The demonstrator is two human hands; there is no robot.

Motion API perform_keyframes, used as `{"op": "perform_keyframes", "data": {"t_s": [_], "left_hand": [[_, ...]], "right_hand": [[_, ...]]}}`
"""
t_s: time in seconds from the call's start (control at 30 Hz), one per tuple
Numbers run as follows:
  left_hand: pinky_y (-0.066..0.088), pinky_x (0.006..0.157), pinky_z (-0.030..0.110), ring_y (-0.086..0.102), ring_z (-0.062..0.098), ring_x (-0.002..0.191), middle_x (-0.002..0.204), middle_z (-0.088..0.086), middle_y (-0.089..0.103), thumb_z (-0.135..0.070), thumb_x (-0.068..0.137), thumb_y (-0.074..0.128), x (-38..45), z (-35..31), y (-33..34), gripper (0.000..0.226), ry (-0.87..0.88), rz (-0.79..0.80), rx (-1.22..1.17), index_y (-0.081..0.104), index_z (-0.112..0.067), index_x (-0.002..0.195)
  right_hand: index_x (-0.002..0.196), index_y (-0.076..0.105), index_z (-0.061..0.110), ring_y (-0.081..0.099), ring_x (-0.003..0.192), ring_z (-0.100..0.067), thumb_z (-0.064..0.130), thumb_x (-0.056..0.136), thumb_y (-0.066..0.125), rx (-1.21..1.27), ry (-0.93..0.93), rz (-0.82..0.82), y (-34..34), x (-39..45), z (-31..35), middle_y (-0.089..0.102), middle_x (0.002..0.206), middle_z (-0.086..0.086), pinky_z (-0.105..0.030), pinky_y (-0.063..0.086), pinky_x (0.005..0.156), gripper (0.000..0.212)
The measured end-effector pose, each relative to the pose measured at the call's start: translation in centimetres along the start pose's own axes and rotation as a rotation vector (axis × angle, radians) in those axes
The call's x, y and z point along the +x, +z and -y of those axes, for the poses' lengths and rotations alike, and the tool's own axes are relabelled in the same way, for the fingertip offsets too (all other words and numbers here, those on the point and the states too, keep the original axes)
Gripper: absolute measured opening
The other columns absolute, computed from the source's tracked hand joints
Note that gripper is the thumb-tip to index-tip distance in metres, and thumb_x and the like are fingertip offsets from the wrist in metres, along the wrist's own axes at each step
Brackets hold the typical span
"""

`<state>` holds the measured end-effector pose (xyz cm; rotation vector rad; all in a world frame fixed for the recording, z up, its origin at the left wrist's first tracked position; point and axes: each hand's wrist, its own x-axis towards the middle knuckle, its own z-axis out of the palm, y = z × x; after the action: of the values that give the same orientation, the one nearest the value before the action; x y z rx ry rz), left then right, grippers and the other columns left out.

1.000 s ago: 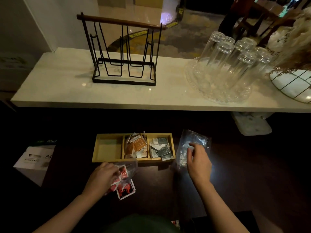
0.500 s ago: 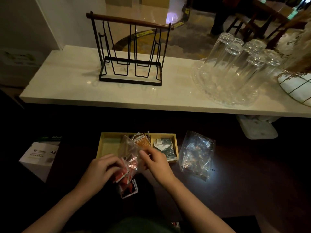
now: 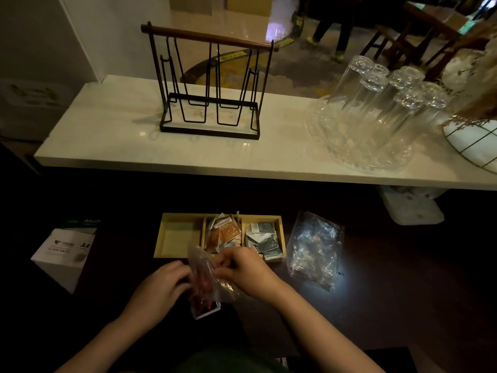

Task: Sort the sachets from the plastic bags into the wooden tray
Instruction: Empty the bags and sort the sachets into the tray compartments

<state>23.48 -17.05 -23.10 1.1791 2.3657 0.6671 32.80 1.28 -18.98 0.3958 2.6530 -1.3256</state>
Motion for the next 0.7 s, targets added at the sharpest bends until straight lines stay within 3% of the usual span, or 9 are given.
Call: {"op": "perform_keyframes", "data": {"t_s": [0.1, 0.17, 0.23, 0.3, 0.37, 0.47, 0.7], "left_hand": [[0.046, 0.07, 0.022, 0.056, 0.002, 0.083, 0.088, -0.014, 0.054, -0.024, 0.088, 0.06, 0.2, -0.8, 0.2, 0.028, -0.072, -0.012, -0.055, 0.047, -0.044, 0.073], [0.045, 0.068, 0.018, 0.057, -0.001, 0.082, 0.089, -0.013, 0.058, -0.026, 0.09, 0.058, 0.4, -1.9, 0.4, 0.014, -0.112, 0.001, -0.173, 0.057, -0.036, 0.079], [0.051, 0.068, 0.023, 0.062, 0.002, 0.076, 0.081, -0.006, 0.065, -0.026, 0.09, 0.058, 0.9, -2.8, 0.6, 0.012, -0.196, 0.006, -0.313, 0.062, -0.026, 0.079], [0.057, 0.067, 0.035, 0.066, 0.012, 0.069, 0.072, 0.004, 0.067, -0.023, 0.09, 0.058, 1.3, -3.2, 0.5, 0.018, -0.335, -0.011, -0.507, 0.059, -0.016, 0.073], [0.058, 0.06, 0.035, 0.067, 0.018, 0.065, 0.069, 0.007, 0.065, -0.021, 0.09, 0.059, 1.6, -3.5, 0.4, 0.023, -0.425, -0.023, -0.621, 0.055, -0.011, 0.069], [0.054, 0.051, 0.026, 0.064, 0.019, 0.064, 0.068, 0.006, 0.061, -0.022, 0.09, 0.059, 1.7, -4.2, 0.6, 0.027, -0.452, -0.025, -0.614, 0.05, -0.012, 0.066], [0.055, 0.051, 0.027, 0.066, 0.019, 0.065, 0.073, 0.007, 0.063, -0.019, 0.092, 0.054, 1.9, -4.7, 0.4, 0.021, -0.518, -0.02, -0.549, 0.058, -0.01, 0.074]], "right_hand": [[0.089, 0.066, 0.011, 0.056, 0.07, -0.007, 0.017, 0.094, 0.054, 0.017, 0.066, -0.054, 0.9, 0.3, -0.3, 0.067, 0.079, -0.002, -0.025, 0.047, 0.069, 0.014], [0.096, 0.066, 0.008, 0.058, 0.079, -0.015, 0.016, 0.095, 0.051, -0.006, 0.084, -0.036, 1.8, 0.4, -0.3, 0.069, 0.093, -0.012, -0.03, 0.046, 0.072, 0.017], [0.1, 0.065, 0.007, 0.06, 0.085, -0.016, 0.013, 0.094, 0.051, 0.022, 0.093, 0.001, 2.3, 0.5, -0.3, 0.069, 0.098, -0.013, -0.028, 0.048, 0.072, 0.016], [0.102, 0.065, 0.008, 0.058, 0.082, -0.011, 0.011, 0.093, 0.054, 0.073, 0.125, 0.022, 2.3, 0.7, -0.3, 0.068, 0.099, -0.012, -0.018, 0.046, 0.068, 0.014], [0.095, 0.066, 0.015, 0.059, 0.078, -0.011, 0.009, 0.091, 0.058, 0.21, 0.178, 0.061, 2.2, 1.0, -0.4, 0.065, 0.091, -0.008, -0.019, 0.051, 0.069, 0.011], [0.08, 0.061, 0.025, 0.062, 0.081, -0.015, 0.005, 0.087, 0.063, 0.381, 0.227, 0.1, 2.3, 1.2, -0.6, 0.063, 0.08, 0.001, -0.03, 0.054, 0.076, 0.021], [0.08, 0.066, 0.02, 0.063, 0.075, -0.006, 0.002, 0.081, 0.069, 0.538, 0.268, 0.083, 3.0, 1.2, -0.9, 0.067, 0.079, 0.002, -0.025, 0.055, 0.082, 0.018]]}}
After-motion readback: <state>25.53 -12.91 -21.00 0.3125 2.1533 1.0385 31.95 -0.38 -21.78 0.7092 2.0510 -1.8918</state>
